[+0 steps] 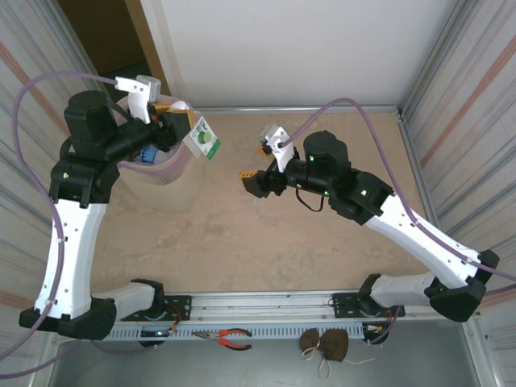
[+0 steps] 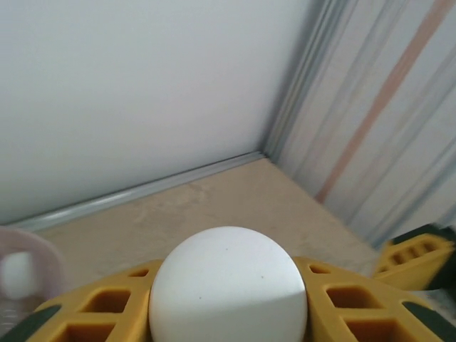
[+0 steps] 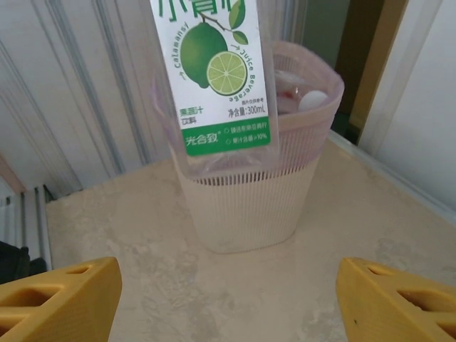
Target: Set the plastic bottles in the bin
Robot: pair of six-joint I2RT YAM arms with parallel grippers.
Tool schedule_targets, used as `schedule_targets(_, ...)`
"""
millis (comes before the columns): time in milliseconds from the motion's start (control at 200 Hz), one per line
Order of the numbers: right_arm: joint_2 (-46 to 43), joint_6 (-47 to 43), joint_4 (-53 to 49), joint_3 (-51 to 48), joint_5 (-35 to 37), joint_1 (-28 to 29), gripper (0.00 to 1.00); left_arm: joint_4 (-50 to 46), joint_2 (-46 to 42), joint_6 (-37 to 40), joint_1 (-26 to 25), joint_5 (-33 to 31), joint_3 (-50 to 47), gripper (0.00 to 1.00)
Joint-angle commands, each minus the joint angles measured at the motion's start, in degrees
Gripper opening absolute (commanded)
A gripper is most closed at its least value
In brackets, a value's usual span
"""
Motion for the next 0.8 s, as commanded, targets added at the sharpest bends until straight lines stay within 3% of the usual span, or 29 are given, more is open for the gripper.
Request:
schedule_targets(0,-2.37,0.71,-1.95,-0.65,2.51,-0.35,0.78,-7.92,1.58,17.28,0.6,-7.97,5.17,0.28)
schedule_targets(200,-4.02,0.61,-3.2,-0.99,3.85,-0.35,0.78,-8.2,3.77,34.92,0.7,-17.41,7.59,0.29)
schedule_targets(451,-4.42,0.64,-3.92,-1.44,4.26,-0.44,0.78,0.16,3.28,46.97,1.75,-29.48,-1.1,0.33)
schedule_targets(591,-4.08,0.69,-3.64,-1.5,3.84,-0.55,0.79,7.76,1.49,51.39,5.04,-28.79,-10.08,0.35)
schedule_targets(792,-3.6,0.71,-3.76,-1.45,3.05,-0.85,0.79,11.23,1.21,52.56,9.28,-23.76,-16.04,0.37)
